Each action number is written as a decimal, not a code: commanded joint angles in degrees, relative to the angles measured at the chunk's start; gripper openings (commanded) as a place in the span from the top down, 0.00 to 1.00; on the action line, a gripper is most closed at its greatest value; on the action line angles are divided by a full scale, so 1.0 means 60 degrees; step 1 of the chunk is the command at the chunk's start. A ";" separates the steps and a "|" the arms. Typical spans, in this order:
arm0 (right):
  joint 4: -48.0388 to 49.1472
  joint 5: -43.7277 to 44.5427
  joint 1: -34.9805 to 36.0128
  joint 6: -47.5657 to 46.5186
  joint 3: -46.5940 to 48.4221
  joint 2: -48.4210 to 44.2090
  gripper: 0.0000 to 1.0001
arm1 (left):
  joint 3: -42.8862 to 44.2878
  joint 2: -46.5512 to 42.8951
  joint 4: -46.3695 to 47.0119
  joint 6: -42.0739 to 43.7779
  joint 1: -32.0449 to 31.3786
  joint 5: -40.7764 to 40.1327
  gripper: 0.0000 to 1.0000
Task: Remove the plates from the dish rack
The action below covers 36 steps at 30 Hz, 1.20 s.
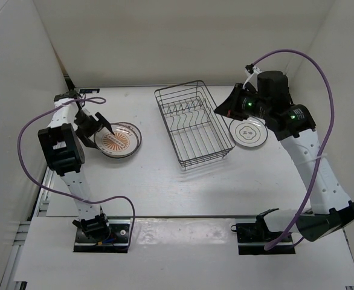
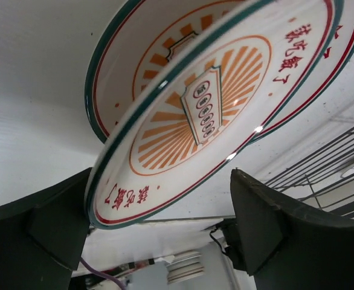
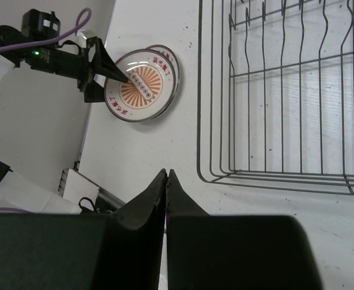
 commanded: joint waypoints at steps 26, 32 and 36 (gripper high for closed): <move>0.0129 -0.0131 -0.0017 -0.0131 -0.0831 -0.0340 1.00 | 0.3158 0.0706 -0.5122 -0.1583 -0.0579 -0.4851 0.00; -0.1115 0.0307 0.0041 -0.0833 -0.0187 0.0535 1.00 | 0.3211 -0.2323 -0.2907 -0.2390 -0.0798 -0.2761 0.01; -0.2412 0.1355 0.0188 -0.1898 0.1871 0.2305 1.00 | 0.1433 -0.5033 -0.0744 -0.1892 -0.1399 -0.2202 0.00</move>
